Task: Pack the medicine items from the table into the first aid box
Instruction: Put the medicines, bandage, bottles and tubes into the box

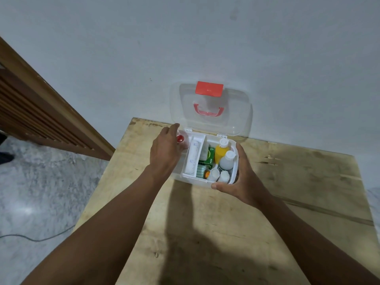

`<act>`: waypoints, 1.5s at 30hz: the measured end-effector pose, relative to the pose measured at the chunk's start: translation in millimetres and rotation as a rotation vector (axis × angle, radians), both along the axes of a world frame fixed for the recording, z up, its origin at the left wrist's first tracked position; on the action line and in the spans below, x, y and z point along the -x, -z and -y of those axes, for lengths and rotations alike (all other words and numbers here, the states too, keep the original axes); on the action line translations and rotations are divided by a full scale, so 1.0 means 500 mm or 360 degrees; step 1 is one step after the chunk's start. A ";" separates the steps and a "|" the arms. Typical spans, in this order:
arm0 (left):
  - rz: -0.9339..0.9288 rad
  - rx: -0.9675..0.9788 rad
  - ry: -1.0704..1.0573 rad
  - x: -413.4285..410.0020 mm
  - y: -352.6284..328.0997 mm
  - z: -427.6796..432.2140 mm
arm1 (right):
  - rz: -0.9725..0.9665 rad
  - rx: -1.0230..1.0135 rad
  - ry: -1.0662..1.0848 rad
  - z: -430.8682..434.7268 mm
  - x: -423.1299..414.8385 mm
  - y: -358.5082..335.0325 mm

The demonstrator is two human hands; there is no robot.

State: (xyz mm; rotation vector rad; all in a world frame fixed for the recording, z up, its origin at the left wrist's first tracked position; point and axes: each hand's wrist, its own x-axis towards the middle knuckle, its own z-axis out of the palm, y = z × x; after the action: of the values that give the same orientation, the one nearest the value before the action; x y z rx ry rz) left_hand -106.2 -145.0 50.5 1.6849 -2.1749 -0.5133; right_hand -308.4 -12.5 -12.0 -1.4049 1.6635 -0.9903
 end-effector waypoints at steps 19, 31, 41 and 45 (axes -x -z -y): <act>-0.0442 -0.0205 0.0181 -0.080 -0.019 -0.089 | 0.0051 -0.0005 -0.0010 -0.004 -0.005 -0.011; -0.0241 -0.0153 0.0072 -0.075 -0.003 -0.074 | 0.0023 -0.0026 -0.0003 0.002 -0.001 -0.009; -0.0404 -0.0228 0.0140 -0.082 0.002 -0.069 | 0.0036 -0.0022 0.0002 -0.001 -0.003 -0.012; -0.0477 -0.0254 0.0127 -0.085 0.007 -0.074 | 0.0037 -0.0032 0.0003 -0.003 -0.006 -0.018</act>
State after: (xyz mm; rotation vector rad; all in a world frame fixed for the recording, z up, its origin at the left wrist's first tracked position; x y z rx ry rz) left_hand -63.6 -107.8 47.2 1.4881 -2.0324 -0.9200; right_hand -305.4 -11.0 -3.0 -1.3739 1.6538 -0.9850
